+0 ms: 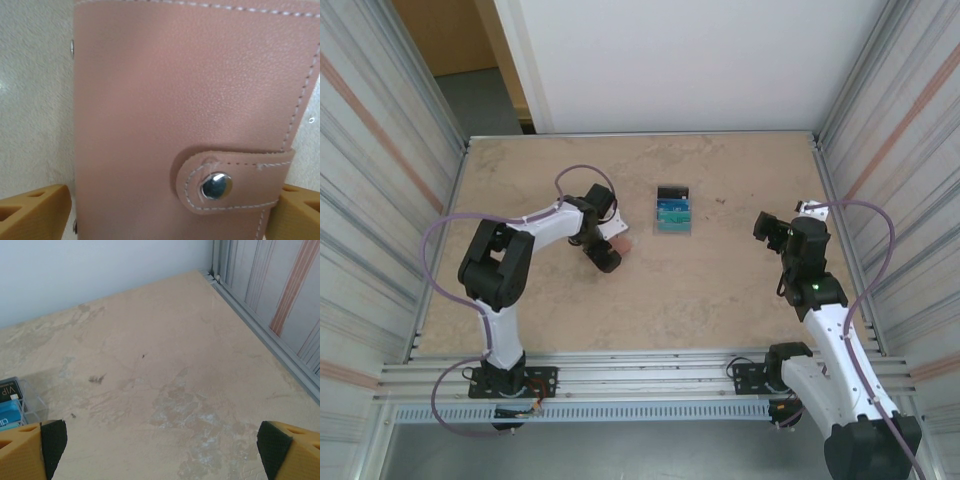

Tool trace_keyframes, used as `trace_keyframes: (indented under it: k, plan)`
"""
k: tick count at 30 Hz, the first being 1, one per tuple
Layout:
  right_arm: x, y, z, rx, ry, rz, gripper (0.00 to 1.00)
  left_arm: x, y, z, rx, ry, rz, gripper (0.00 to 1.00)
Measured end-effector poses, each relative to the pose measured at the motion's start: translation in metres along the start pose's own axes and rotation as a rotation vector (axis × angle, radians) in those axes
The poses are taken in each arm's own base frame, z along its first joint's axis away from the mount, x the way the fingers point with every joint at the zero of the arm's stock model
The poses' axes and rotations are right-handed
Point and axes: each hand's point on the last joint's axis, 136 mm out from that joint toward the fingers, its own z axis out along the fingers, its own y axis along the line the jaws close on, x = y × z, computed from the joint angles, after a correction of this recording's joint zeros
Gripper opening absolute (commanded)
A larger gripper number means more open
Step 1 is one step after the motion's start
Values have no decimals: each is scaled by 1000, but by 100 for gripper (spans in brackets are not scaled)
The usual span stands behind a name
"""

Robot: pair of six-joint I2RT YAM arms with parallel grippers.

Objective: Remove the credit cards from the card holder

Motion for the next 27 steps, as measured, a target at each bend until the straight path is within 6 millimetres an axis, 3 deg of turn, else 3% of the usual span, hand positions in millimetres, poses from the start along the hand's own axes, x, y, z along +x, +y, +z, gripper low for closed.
trace_keyframes:
  k: [5,11,17,22,27]
  plan:
    - [-1,-1,-2,2,-3,1,99,2,-1,0,5,7,2,79]
    - [1,0,-3,-4,2,2,99,1,-3,-2,5,-1,4,74]
    - [1,6,-6,-26,22,43,99,-3,-6,-22,-7,-79,-19,67]
    - [0,21,-9,-98,55,119,99,-14,-3,-49,-45,-202,-73,60]
    - [19,47,-5,-204,157,220,99,-22,-5,-63,-59,-302,-128,58]
